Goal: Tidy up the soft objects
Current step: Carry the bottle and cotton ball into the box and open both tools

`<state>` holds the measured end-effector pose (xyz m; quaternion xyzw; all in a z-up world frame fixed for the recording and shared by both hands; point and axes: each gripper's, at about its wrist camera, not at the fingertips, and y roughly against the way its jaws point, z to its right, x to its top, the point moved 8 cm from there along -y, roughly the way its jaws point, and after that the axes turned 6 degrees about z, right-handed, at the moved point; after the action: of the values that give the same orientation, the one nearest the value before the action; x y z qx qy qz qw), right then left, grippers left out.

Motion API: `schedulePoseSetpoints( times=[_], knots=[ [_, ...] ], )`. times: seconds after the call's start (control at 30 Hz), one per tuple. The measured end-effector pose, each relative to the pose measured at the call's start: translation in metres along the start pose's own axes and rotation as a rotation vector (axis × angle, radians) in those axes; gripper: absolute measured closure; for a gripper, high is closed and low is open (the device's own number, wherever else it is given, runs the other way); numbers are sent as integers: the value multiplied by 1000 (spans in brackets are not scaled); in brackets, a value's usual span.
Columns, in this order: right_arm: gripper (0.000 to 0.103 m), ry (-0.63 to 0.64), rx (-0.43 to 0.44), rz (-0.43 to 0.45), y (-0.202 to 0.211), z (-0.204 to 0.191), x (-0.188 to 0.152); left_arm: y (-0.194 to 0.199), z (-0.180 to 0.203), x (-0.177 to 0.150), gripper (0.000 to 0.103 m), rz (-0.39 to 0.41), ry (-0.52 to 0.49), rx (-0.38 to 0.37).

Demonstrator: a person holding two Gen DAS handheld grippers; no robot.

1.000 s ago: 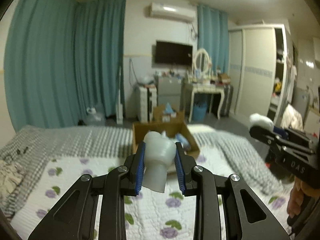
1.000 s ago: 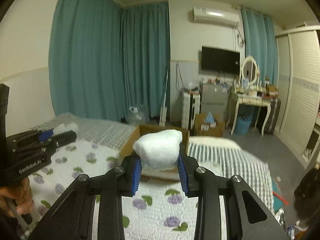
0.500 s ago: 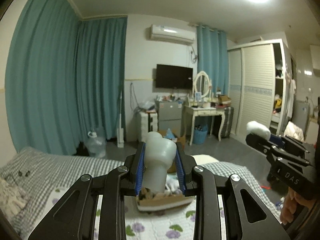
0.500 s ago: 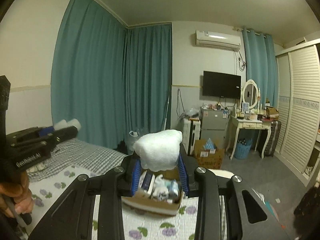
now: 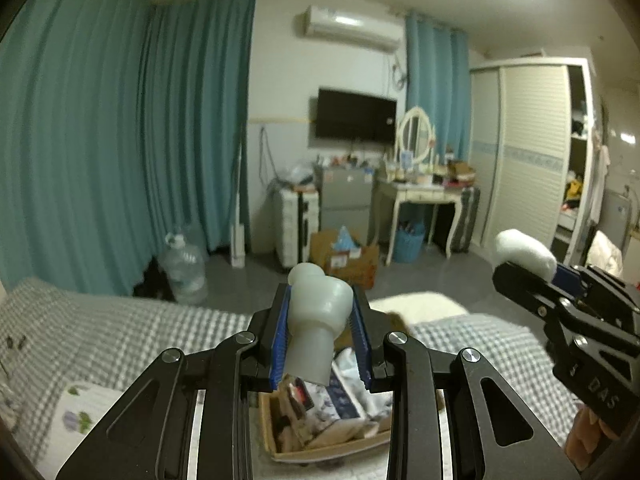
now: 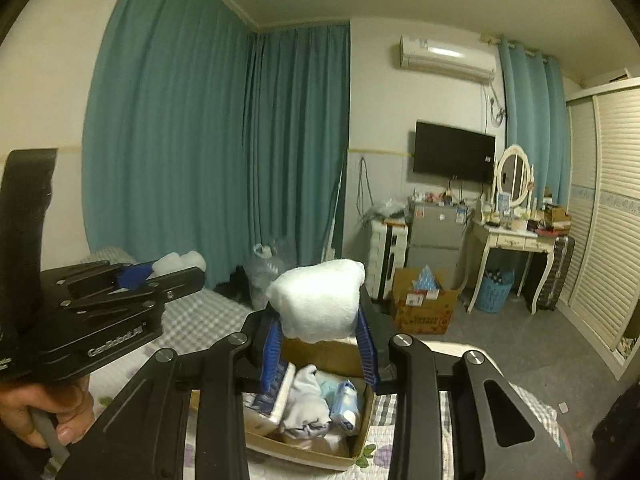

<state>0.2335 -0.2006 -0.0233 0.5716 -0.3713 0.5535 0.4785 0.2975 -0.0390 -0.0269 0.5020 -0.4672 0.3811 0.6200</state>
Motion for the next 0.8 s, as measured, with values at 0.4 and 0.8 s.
schedulePoseSetpoints(
  times=[0.4, 0.8],
  knots=[
    [70, -60, 31, -248, -124, 28, -122, -105, -2, -100, 75, -254, 13, -1],
    [70, -85, 102, -451, -160, 20, -196, -130, 7, -140, 71, -370, -35, 23]
  ],
)
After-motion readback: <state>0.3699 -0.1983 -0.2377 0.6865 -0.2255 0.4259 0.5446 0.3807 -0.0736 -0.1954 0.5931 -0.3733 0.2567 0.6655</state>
